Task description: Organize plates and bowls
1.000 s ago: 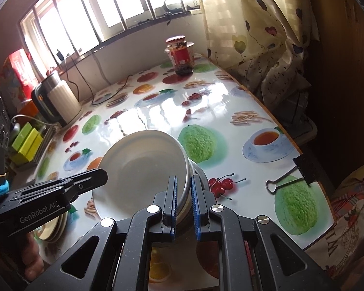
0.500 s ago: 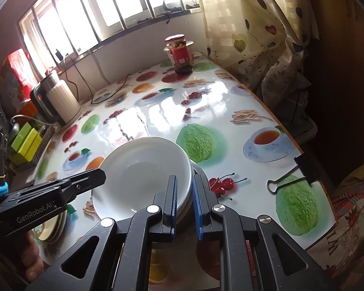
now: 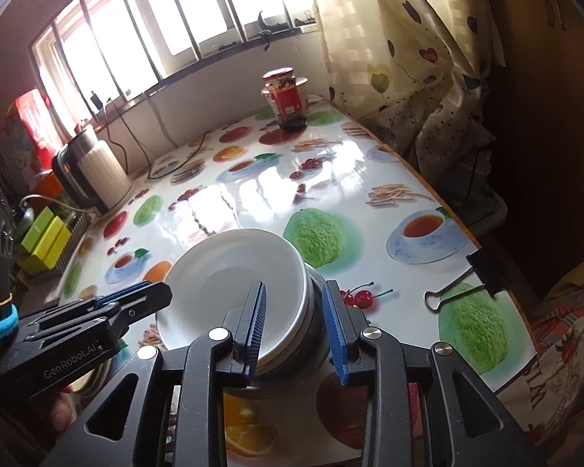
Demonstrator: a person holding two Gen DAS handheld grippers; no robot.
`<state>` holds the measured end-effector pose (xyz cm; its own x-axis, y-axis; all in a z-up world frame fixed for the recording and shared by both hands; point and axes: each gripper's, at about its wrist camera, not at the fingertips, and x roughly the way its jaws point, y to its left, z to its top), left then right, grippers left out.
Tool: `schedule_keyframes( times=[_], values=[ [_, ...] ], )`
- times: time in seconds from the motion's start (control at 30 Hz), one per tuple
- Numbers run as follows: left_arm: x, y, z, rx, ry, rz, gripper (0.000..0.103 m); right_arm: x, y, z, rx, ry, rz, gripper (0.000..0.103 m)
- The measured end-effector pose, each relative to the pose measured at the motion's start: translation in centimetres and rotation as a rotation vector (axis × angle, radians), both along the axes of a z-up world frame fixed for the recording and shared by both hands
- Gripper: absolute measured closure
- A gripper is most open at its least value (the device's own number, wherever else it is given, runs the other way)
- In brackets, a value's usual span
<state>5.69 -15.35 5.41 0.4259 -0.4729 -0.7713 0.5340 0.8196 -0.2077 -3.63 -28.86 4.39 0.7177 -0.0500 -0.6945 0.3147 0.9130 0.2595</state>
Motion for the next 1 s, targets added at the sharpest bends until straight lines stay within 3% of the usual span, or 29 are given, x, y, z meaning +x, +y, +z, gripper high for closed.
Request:
schedule_keyframes(
  times=[0.1,0.3,0.87,1.0],
  values=[
    [-0.8,0.5,0.2,0.011,-0.052,0.007,0.067,-0.5,0.1,0.2,0.002,-0.017,-0.005,0.071],
    [-2.0,1.7,0.3,0.024,-0.108,0.024,0.067,-1.9,0.3,0.3,0.008,-0.060,-0.013,0.063],
    [-3.5,2.7,-0.9,0.048,-0.158,0.044,0.065,-4.3,-0.7,-1.2,0.029,-0.078,-0.039,0.057],
    [-3.5,2.5,-1.5,0.043,-0.139,0.039,0.065,-4.6,-0.8,-1.5,0.026,-0.081,-0.039,0.057]
  ],
)
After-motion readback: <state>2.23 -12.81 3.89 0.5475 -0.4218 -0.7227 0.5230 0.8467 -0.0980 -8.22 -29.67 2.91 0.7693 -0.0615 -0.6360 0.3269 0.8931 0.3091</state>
